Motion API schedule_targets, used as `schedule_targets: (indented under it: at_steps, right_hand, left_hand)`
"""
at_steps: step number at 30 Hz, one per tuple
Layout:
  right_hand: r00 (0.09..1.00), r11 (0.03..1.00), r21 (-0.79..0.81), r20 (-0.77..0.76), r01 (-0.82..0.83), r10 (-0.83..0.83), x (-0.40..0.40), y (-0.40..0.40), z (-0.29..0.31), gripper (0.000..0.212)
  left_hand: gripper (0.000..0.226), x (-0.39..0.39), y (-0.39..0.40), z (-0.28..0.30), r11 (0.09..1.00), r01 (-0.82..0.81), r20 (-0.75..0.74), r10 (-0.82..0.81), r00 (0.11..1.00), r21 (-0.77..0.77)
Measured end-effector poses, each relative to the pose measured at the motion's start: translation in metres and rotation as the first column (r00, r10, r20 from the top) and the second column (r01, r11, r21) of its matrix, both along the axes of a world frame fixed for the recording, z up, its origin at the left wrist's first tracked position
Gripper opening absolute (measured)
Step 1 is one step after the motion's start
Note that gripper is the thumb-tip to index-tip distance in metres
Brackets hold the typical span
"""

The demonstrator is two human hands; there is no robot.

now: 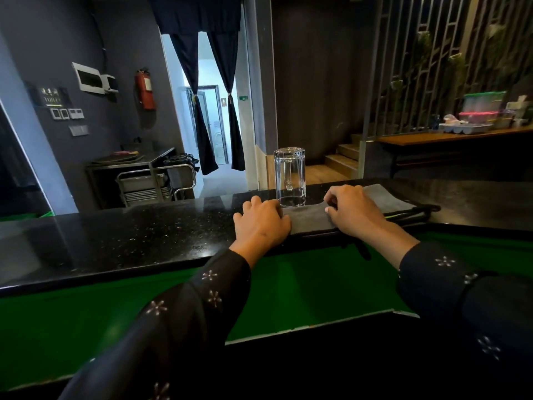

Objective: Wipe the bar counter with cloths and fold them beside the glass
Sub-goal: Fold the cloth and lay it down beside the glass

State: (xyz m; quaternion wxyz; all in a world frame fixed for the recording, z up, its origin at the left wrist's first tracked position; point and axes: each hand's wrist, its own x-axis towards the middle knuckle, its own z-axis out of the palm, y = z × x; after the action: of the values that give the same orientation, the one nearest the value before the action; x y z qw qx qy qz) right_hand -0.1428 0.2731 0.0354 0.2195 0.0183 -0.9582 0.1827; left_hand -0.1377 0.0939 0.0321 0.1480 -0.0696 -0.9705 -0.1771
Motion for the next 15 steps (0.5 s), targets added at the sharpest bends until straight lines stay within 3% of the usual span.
schedule_targets:
  at_steps: [5,11,13,15]
  right_hand:
    - [0.997,0.998,-0.006,-0.039,-0.062,0.062,0.023,0.021,0.002,0.013]
    - [0.991,0.996,-0.036,-0.099,0.086,-0.089,0.029,0.080,0.004,0.012]
    - [0.985,0.986,-0.025,-0.039,0.166,-0.167,0.022,0.099,0.004,0.018]
    - [0.957,0.965,0.007,0.130,0.261,-0.260,0.013,0.113,0.005,0.041]
  left_hand:
    - [0.021,0.012,0.021,0.012,0.983,0.176,-0.119,-0.169,0.978,0.048]
    - [0.021,-0.001,0.079,0.024,0.942,0.327,-0.071,-0.322,0.944,0.076]
    - [0.021,-0.014,0.097,0.027,0.936,0.342,-0.067,-0.337,0.939,0.081]
    - [0.026,-0.032,0.114,0.029,0.946,0.318,-0.041,-0.316,0.948,0.067]
